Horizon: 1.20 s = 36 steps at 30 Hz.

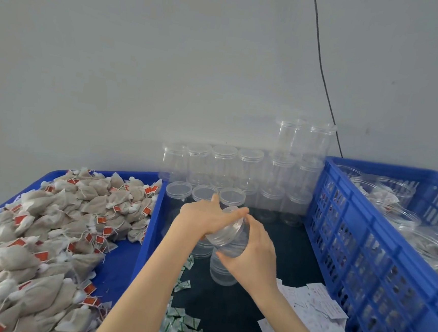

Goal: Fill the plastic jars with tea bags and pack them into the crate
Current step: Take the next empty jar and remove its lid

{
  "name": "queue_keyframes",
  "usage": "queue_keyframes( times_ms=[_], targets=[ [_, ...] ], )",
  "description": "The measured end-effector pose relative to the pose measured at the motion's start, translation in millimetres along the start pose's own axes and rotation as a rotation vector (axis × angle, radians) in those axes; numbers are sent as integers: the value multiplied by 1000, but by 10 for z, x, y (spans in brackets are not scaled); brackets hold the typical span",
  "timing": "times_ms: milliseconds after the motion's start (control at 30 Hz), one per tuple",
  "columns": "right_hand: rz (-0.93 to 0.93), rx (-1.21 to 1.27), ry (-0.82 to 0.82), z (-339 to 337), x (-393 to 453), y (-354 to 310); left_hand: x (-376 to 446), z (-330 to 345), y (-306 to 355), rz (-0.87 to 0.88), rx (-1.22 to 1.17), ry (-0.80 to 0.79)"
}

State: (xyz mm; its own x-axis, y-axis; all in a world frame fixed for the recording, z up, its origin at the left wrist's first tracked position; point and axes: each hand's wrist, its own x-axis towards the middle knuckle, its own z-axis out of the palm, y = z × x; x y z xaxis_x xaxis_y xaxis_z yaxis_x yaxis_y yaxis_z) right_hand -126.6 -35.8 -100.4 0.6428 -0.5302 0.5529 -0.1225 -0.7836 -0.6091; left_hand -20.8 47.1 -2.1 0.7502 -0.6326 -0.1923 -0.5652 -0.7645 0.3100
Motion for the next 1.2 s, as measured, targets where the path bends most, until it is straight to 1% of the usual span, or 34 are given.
queue_keyframes(
  times_ms=[33,67,100,133,167,200,233,367,433,467,533,633,667,700,800,900,1000,1067,1133,1200],
  targets=[
    [-9,-13,5,1,-4,8,16,13,-13,7,-34,1],
    [-10,-17,2,-5,-12,18,17,14,-27,70,-96,-37],
    [0,-9,-6,-17,-18,26,2,-1,-35,171,-155,-95],
    [18,7,-14,-33,-23,37,-20,-28,-33,276,-163,-166],
    [35,18,-16,-48,-28,45,-35,-56,-29,348,-118,-225],
    [43,18,-6,-62,-36,50,-37,-72,-24,375,-66,-248],
    [42,4,11,-69,-44,52,-39,-74,-20,345,-30,-234],
    [33,-41,34,-59,-77,42,-36,-30,53,114,51,-118],
    [34,-33,30,-61,-75,41,-58,-3,105,77,72,-37],
    [29,-36,29,-63,-70,47,-71,1,118,73,82,-10],
    [20,-47,32,-70,-64,61,-63,-9,81,99,93,-57],
    [43,-58,56,-78,-58,67,-77,-88,32,287,124,-200],
    [53,-58,56,-76,-62,66,-71,-106,33,347,171,-208],
    [64,-48,48,-70,-67,64,-60,-116,44,383,205,-182],
    [108,-8,10,-51,-89,70,-27,-124,38,389,169,-91],
    [96,6,-11,-42,-101,89,-4,-100,-24,374,119,-96],
    [73,21,-32,-32,-119,90,-25,-109,-28,428,45,-148],
    [47,3,-32,-12,-141,90,-5,-113,-36,407,20,-154],
    [26,-5,-16,20,-166,87,8,-100,-45,298,9,-145],
    [30,13,-14,38,-180,62,8,-57,-40,166,24,-92]
  ],
)
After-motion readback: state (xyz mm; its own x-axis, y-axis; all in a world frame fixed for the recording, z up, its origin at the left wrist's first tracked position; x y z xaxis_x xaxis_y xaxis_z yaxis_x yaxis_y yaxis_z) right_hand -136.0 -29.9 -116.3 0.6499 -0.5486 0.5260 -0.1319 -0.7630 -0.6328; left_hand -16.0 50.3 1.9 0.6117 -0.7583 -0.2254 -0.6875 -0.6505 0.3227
